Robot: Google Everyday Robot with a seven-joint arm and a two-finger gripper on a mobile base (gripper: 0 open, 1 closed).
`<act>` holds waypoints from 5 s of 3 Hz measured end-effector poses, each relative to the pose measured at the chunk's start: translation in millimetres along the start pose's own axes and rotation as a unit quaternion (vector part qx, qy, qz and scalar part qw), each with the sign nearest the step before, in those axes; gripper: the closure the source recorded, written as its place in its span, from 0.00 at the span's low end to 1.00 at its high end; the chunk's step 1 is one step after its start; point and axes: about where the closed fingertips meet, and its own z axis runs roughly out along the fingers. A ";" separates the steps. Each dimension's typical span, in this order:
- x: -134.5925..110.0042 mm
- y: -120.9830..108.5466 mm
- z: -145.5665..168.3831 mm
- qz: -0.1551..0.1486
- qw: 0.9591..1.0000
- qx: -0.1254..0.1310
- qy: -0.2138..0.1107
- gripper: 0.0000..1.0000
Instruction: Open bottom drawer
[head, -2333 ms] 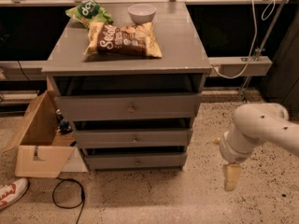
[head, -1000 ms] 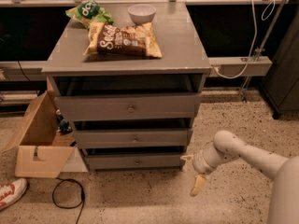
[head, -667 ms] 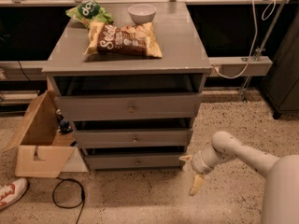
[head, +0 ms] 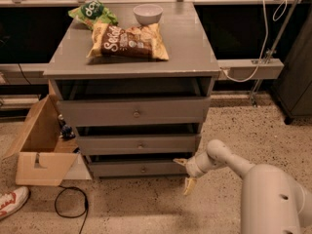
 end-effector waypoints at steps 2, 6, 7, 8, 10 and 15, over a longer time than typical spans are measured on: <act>11.3 -37.9 40.6 0.010 0.999 0.050 -0.006 0.00; 29.7 -97.1 106.5 0.060 0.991 0.111 0.042 0.17; 31.7 -93.9 106.0 0.061 0.990 0.116 0.053 0.40; 37.0 -64.6 107.5 0.070 0.991 0.100 0.053 0.63; 28.6 -65.5 97.9 0.070 0.991 0.100 0.053 1.00; 27.6 -55.8 103.8 0.058 0.993 0.072 0.069 0.00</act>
Offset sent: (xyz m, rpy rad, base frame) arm 0.0660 0.0286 -0.0516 0.0336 -0.1013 -0.1827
